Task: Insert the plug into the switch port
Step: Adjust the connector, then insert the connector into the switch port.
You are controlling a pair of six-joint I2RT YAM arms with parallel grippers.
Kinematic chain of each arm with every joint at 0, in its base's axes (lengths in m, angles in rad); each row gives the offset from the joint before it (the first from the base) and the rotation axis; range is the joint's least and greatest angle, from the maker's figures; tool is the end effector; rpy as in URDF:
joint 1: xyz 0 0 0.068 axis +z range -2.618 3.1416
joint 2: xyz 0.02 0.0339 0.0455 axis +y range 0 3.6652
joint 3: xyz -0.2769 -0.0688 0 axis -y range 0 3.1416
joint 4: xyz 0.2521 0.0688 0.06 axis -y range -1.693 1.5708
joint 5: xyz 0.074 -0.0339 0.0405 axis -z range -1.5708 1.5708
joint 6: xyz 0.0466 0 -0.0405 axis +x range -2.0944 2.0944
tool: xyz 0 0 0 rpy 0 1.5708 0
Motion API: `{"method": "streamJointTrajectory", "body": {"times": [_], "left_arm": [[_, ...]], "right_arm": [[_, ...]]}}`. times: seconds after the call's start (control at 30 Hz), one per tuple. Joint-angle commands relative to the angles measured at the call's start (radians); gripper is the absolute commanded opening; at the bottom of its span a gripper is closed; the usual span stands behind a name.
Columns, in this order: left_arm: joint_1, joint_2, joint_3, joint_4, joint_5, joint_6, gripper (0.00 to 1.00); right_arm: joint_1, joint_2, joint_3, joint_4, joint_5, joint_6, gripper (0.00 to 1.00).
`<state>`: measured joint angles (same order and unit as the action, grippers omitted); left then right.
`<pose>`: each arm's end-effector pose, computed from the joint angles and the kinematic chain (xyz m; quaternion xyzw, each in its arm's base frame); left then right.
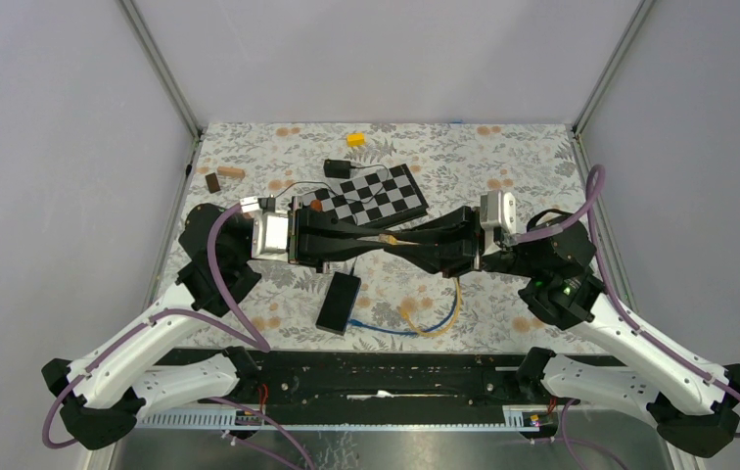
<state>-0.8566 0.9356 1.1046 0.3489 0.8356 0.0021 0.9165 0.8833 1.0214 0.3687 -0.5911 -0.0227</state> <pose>0.0954 -0.1629 0.4900 0.5101 0.2715 -0.5130 0.6347 0.0915 0.1620 0.4763 -0.4434 0.3191 0.4895 0.6796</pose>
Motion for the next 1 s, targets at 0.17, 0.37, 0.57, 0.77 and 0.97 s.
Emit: {"method": "streamJointTrajectory", "body": {"times": [0.17,0.37,0.57,0.77,0.97], "left_arm": [[0.002,-0.025,0.036,0.013,-0.017,0.005,0.0],[0.002,-0.014,0.023,0.025,-0.043,-0.014,0.19],[0.002,0.003,0.044,-0.017,-0.029,-0.04,0.86],[0.003,-0.009,0.043,-0.061,-0.059,-0.016,0.99],[0.002,-0.03,0.036,-0.08,-0.08,-0.01,0.99]], "right_arm": [[0.008,-0.031,-0.032,0.071,0.033,0.0,0.07],[0.008,-0.032,-0.009,-0.003,0.031,-0.075,0.0],[0.008,-0.068,-0.04,-0.052,0.134,-0.192,0.0],[0.008,-0.108,-0.019,-0.103,0.185,-0.285,0.0],[0.007,-0.146,0.016,-0.149,0.154,-0.342,0.0]]}}
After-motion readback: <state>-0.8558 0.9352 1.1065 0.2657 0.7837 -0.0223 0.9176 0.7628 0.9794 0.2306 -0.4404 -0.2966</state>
